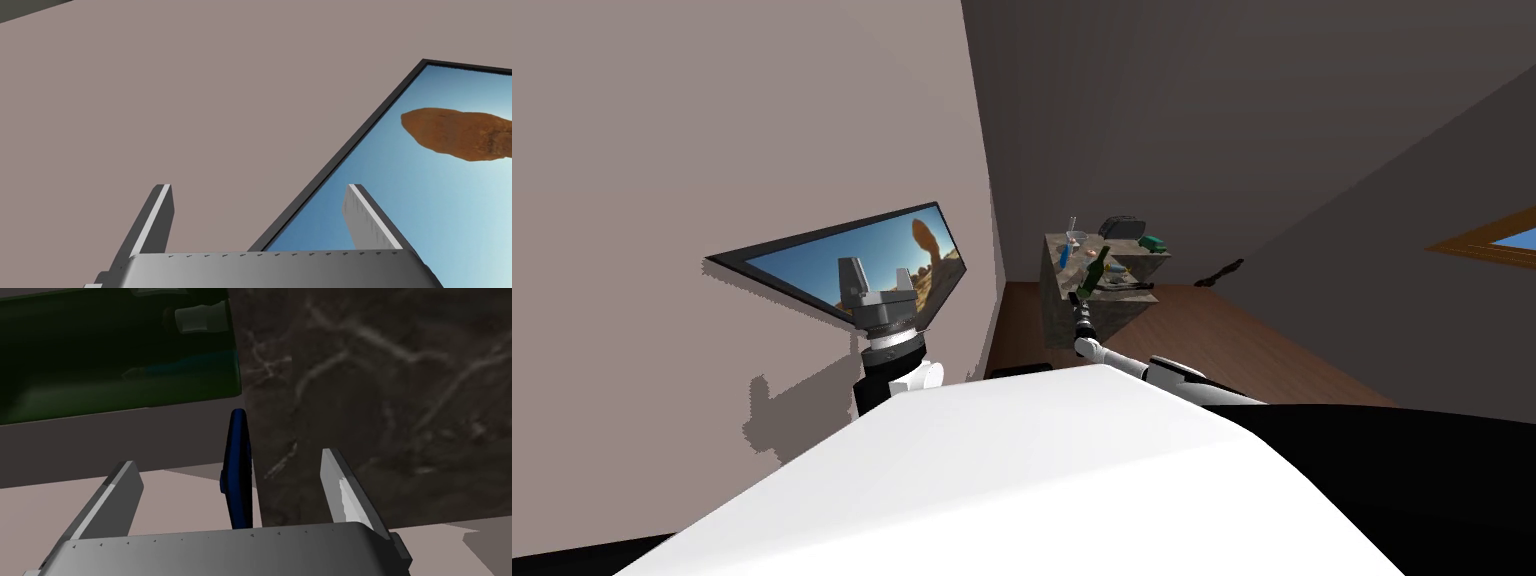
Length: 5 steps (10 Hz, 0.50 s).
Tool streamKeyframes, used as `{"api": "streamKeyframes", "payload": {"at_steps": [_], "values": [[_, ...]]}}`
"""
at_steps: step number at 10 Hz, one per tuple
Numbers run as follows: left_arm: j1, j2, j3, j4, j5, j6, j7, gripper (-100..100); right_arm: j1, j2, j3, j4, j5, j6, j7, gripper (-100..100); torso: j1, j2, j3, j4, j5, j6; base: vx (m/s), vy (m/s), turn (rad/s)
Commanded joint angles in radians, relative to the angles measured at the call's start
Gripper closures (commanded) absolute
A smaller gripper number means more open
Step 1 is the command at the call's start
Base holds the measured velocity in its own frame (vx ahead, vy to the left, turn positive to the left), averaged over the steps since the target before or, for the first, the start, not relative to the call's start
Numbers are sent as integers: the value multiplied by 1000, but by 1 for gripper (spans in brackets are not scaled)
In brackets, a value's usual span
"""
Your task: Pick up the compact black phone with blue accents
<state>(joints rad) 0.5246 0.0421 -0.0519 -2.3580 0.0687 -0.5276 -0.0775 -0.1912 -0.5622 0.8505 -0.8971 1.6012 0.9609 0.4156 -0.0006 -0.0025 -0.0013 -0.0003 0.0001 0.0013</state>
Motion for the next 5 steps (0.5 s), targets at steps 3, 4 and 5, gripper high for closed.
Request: {"api": "streamKeyframes", "payload": {"at_steps": [3,4,5], "values": [[0,0,0,0,0,0,0,0,-32,41,21,36,-48,39,30,-100,-1,2,1,0,0,0,-6,-31,84],[0,0,0,0,0,0,0,0,-63,72,41,70,-74,69,58,-100,-6,4,2,1,-1,-1,-55,-219,374],[0,0,0,0,0,0,0,0,-63,82,41,70,-103,74,58,-100,-13,5,3,1,-3,-1,-50,-203,137]]}}
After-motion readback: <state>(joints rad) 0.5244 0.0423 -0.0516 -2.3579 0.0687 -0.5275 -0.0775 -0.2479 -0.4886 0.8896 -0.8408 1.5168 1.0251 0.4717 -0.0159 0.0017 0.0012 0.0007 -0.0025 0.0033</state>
